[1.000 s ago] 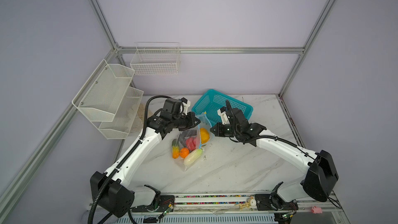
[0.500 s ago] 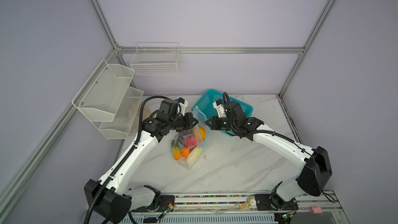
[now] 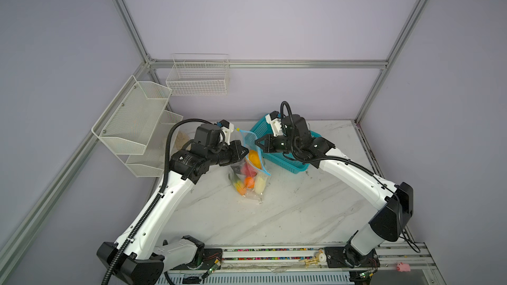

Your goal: Place the food in the zip-top bag and seal the zipper

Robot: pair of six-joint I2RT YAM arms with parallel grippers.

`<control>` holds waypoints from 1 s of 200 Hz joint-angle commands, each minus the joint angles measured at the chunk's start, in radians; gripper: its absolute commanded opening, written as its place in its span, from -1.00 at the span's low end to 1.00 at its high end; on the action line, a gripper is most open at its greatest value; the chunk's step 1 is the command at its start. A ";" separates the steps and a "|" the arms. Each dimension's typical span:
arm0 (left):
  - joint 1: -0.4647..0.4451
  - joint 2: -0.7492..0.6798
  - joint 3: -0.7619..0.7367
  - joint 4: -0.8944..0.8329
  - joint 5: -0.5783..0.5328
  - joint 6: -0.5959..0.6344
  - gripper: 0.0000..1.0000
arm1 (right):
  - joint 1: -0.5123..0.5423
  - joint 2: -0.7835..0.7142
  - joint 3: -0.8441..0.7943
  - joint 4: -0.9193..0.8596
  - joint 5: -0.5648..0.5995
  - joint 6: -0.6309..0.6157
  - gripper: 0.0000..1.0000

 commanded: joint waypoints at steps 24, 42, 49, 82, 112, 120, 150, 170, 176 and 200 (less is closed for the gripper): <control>-0.005 -0.056 0.093 0.008 0.003 0.012 -1.00 | 0.008 0.030 0.134 -0.089 0.012 -0.068 -1.00; -0.006 -0.069 0.087 0.008 0.005 0.004 -1.00 | 0.008 0.042 0.169 -0.109 0.022 -0.079 -1.00; -0.005 -0.073 0.086 0.009 0.006 0.001 -1.00 | 0.008 0.048 0.180 -0.116 0.030 -0.085 -1.00; -0.005 -0.090 0.089 0.007 0.007 -0.008 -1.00 | 0.008 0.062 0.207 -0.130 0.061 -0.106 -1.00; -0.005 -0.100 0.087 0.006 0.005 -0.012 -1.00 | 0.000 0.095 0.238 -0.143 0.067 -0.113 -1.00; -0.005 -0.101 0.085 0.004 0.003 -0.013 -1.00 | -0.002 0.107 0.251 -0.147 0.063 -0.114 -1.00; -0.005 -0.106 0.073 0.002 -0.003 -0.015 -1.00 | -0.003 0.150 0.322 -0.156 0.029 -0.114 -1.00; -0.005 -0.105 0.070 0.002 -0.005 -0.016 -1.00 | -0.003 0.180 0.381 -0.177 0.006 -0.122 -1.00; -0.005 -0.105 0.070 0.003 -0.006 -0.017 -1.00 | -0.003 0.187 0.392 -0.181 0.002 -0.124 -1.00; -0.005 -0.106 0.064 0.002 -0.015 -0.019 -1.00 | -0.003 0.203 0.421 -0.186 -0.020 -0.132 -1.00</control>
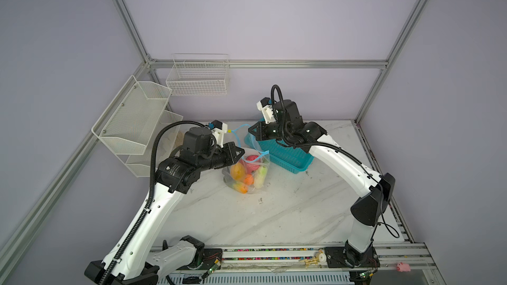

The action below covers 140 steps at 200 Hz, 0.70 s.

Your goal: Place the food in the zip-top bag and seal the zipper

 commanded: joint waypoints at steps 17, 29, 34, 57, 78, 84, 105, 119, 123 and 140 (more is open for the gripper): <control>-0.006 -0.020 0.046 0.031 -0.014 -0.010 -1.00 | -0.001 0.002 0.034 0.010 -0.053 -0.025 -1.00; -0.005 -0.018 0.033 0.032 -0.017 -0.013 -1.00 | -0.002 -0.001 0.015 0.023 -0.068 -0.025 -1.00; -0.006 -0.017 0.029 0.034 -0.017 -0.015 -1.00 | -0.001 -0.003 0.006 0.030 -0.072 -0.026 -1.00; -0.006 -0.014 -0.002 0.048 -0.016 -0.020 -1.00 | -0.002 -0.022 -0.059 0.070 -0.093 -0.038 -0.84; -0.005 -0.008 -0.024 0.056 -0.015 -0.021 -1.00 | -0.002 -0.042 -0.106 0.098 -0.105 -0.070 -0.69; -0.005 -0.005 -0.029 0.060 -0.014 -0.021 -1.00 | -0.002 -0.049 -0.115 0.104 -0.104 -0.082 -0.61; -0.005 0.004 -0.044 0.067 -0.016 -0.018 -1.00 | -0.001 -0.069 -0.124 0.104 -0.097 -0.124 -0.35; -0.005 0.009 -0.052 0.072 -0.016 -0.018 -1.00 | -0.002 -0.097 -0.132 0.109 -0.079 -0.160 -0.18; -0.005 0.009 -0.054 0.072 -0.016 -0.017 -1.00 | -0.003 -0.107 -0.136 0.113 -0.074 -0.175 -0.14; -0.005 0.009 -0.068 0.080 -0.019 -0.018 -1.00 | -0.005 -0.163 -0.167 0.138 -0.044 -0.224 0.02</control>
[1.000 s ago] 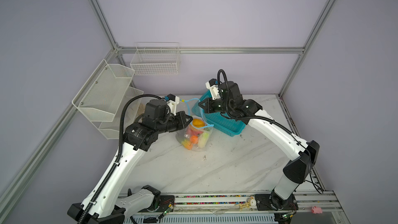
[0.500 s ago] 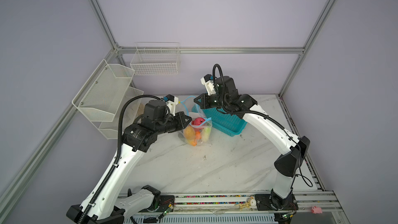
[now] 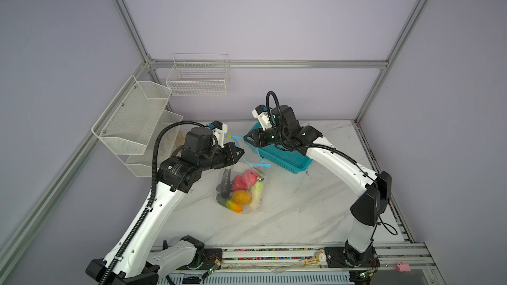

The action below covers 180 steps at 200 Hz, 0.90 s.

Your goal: Place the food in the zip-top bag and seal the zipper

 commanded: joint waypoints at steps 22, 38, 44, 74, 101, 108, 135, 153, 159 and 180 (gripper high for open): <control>-0.006 -0.004 -0.055 0.079 -0.002 -0.016 -1.00 | -0.005 -0.237 -0.141 0.162 0.034 -0.157 0.20; -0.005 -0.002 -0.062 0.083 -0.003 -0.017 -1.00 | -0.005 -0.340 -0.275 0.250 0.028 -0.183 0.31; -0.003 -0.002 -0.064 0.084 -0.003 -0.017 -1.00 | -0.005 -0.381 -0.327 0.277 0.027 -0.186 0.34; -0.006 0.002 -0.078 0.095 -0.001 -0.022 -1.00 | -0.006 -0.523 -0.515 0.349 0.005 -0.114 0.41; -0.005 0.015 -0.077 0.100 0.005 -0.022 -1.00 | -0.005 -0.611 -0.652 0.363 -0.004 -0.026 0.43; -0.005 0.019 -0.077 0.103 0.008 -0.022 -1.00 | -0.001 -0.642 -0.708 0.404 -0.017 0.010 0.43; -0.004 0.031 -0.074 0.112 0.017 -0.024 -1.00 | 0.036 -0.746 -0.902 0.553 -0.007 0.072 0.43; -0.006 0.038 -0.071 0.112 0.023 -0.024 -1.00 | 0.065 -0.773 -0.971 0.612 0.005 0.083 0.43; -0.004 0.039 -0.071 0.112 0.023 -0.024 -1.00 | 0.075 -0.778 -0.992 0.638 0.010 0.088 0.43; -0.006 0.040 -0.071 0.112 0.023 -0.025 -1.00 | 0.105 -0.767 -1.054 0.721 0.034 0.085 0.40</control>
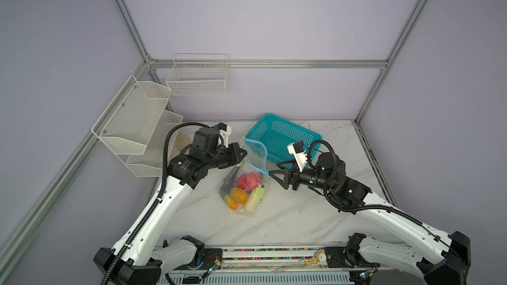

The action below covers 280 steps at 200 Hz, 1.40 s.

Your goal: Place the food in the zip-top bag and seal the zipper

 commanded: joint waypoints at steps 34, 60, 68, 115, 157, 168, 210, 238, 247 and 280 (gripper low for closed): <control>-0.005 -0.009 -0.021 0.042 0.018 -0.011 -1.00 | 0.031 0.043 -0.084 0.285 0.015 0.008 0.08; -0.004 -0.014 -0.025 0.042 0.014 -0.013 -1.00 | 0.032 0.063 -0.094 0.322 -0.003 0.012 -0.20; -0.005 -0.014 -0.025 0.042 0.014 -0.013 -1.00 | 0.032 0.064 -0.099 0.330 -0.005 0.015 -0.29; -0.005 -0.006 -0.024 0.044 0.019 -0.011 -1.00 | 0.031 0.085 -0.113 0.317 -0.006 -0.010 -0.49; -0.005 -0.012 -0.025 0.042 0.018 -0.008 -1.00 | 0.032 0.090 -0.126 0.318 -0.005 -0.003 -0.36; -0.004 -0.014 -0.026 0.041 0.016 -0.008 -1.00 | 0.031 0.083 -0.133 0.318 -0.002 -0.001 -0.28; -0.005 -0.011 -0.028 0.043 0.017 -0.008 -1.00 | 0.031 0.069 -0.145 0.322 0.005 -0.004 -0.38; -0.005 -0.009 -0.028 0.042 0.019 -0.010 -1.00 | 0.031 0.074 -0.139 0.328 -0.005 -0.004 -0.71; -0.004 -0.012 -0.029 0.044 0.018 -0.010 -1.00 | 0.032 0.073 -0.136 0.325 -0.004 -0.007 -0.82; -0.005 -0.014 -0.033 0.042 0.015 -0.011 -1.00 | 0.031 0.062 -0.126 0.312 0.001 -0.014 -1.00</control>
